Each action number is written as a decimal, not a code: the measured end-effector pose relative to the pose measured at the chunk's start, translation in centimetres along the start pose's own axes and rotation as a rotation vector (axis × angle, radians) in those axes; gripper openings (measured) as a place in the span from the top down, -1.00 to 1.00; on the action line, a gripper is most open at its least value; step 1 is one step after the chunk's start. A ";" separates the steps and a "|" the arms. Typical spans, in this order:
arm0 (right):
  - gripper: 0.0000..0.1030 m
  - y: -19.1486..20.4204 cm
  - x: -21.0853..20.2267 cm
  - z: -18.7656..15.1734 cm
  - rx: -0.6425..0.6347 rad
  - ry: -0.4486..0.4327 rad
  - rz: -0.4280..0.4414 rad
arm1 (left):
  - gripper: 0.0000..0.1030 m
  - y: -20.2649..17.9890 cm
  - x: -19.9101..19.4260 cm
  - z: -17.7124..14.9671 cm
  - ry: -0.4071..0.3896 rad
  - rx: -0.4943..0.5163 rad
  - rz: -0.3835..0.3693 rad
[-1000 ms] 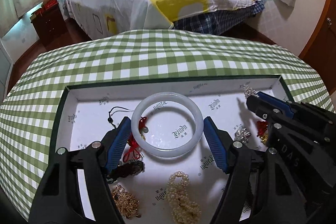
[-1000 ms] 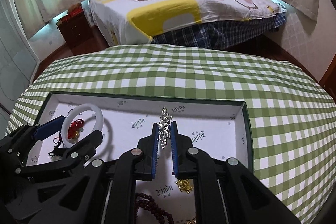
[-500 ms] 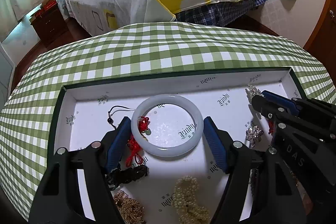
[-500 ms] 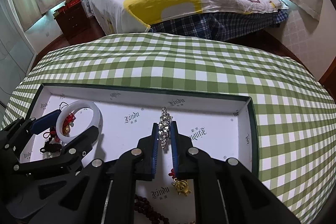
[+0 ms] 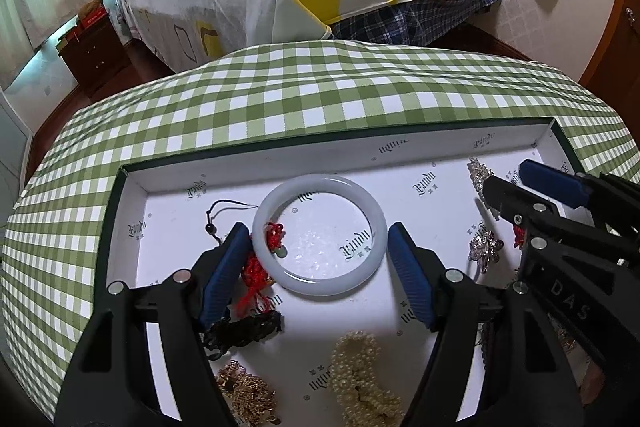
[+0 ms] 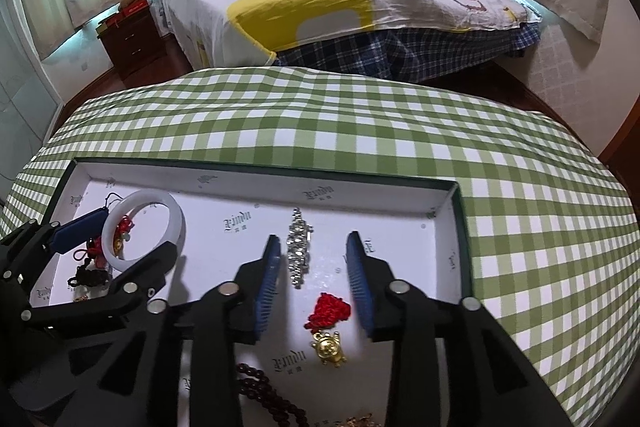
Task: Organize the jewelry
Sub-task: 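Open the right tool to drop the brooch while the left releases the bangle, then withdraw both open tools from the box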
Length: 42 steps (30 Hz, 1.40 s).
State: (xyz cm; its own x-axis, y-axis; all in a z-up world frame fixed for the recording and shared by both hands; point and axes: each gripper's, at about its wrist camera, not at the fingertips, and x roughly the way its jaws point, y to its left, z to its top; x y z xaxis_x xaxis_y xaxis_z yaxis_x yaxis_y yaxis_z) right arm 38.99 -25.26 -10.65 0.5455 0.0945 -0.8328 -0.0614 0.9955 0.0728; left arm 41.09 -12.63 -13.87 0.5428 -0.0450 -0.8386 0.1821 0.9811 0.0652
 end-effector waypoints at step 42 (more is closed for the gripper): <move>-0.64 -1.5 -5.0 -3.3 0.076 -0.168 -0.081 | -0.84 2.8 -5.9 -3.1 -0.153 -0.029 0.034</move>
State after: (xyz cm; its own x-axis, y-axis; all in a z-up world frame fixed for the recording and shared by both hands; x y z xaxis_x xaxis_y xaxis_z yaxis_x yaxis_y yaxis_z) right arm 33.58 -27.25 -8.47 0.6785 0.0079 -0.7345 0.0483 0.9973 0.0554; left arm 35.87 -9.06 -10.42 0.6675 -0.0378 -0.7437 0.1389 0.9875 0.0745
